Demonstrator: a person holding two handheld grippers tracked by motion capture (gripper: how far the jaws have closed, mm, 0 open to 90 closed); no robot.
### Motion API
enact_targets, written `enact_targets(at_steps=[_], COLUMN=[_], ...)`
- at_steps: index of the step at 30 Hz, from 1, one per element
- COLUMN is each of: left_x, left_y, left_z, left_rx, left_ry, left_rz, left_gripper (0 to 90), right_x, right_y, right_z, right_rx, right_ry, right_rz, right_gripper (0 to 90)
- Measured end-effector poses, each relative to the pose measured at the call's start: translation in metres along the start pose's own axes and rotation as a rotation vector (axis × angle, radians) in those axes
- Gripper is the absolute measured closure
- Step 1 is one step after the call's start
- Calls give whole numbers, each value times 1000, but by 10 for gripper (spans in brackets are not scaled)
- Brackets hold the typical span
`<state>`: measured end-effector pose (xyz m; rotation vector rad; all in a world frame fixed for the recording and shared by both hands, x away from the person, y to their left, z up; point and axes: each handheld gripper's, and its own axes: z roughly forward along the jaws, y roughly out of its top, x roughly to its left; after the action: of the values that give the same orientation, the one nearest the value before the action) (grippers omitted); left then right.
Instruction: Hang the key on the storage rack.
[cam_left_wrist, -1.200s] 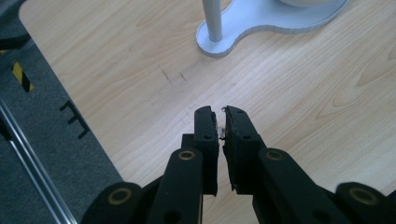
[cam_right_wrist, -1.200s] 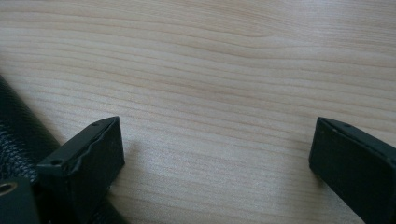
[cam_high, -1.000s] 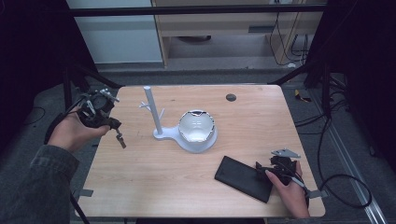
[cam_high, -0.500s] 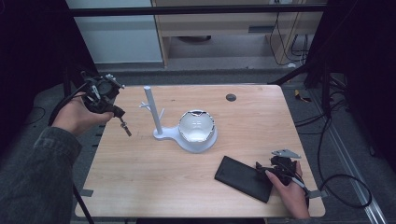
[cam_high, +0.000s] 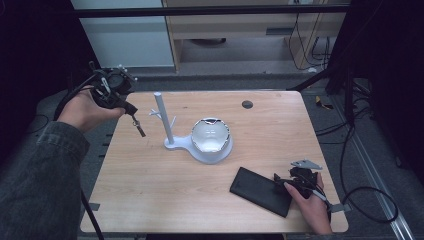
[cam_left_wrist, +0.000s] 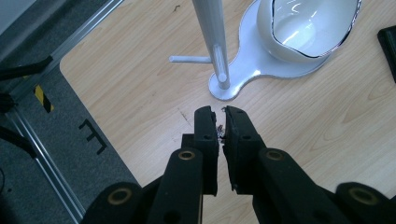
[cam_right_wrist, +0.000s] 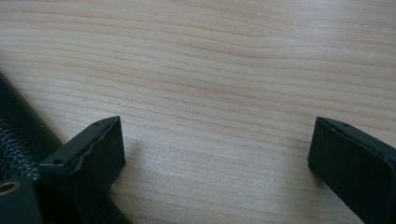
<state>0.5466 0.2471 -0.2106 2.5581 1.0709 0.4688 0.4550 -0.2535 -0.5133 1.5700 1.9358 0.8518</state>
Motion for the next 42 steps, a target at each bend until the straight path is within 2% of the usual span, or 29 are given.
enact_targets(at_steps=[3, 12, 13, 27, 28, 32, 42], left_x=[1, 4, 4, 4, 4, 5, 4], left_y=[3, 9, 10, 18, 19, 23, 32], left_z=[-3, -5, -6, -2, -2, -4, -8], left_rx=[8, 3, 12, 18, 15, 16, 3], left_ry=[3, 2, 4, 3, 1, 6, 7], left_rz=[12, -6, 10, 17, 8, 20, 16], left_gripper=[836, 836, 835, 836, 835, 835, 836], right_x=[0, 0, 0, 0, 0, 0, 0], right_y=[0, 0, 0, 0, 0, 0, 0], right_z=[0, 0, 0, 0, 0, 0, 0], right_rx=[0, 0, 0, 0, 0, 0, 0], right_ry=[0, 1, 1, 1, 1, 1, 1], right_rz=[1, 0, -1, -4, -4, -1, -1], right_gripper=[41, 41, 41, 41, 41, 41, 41])
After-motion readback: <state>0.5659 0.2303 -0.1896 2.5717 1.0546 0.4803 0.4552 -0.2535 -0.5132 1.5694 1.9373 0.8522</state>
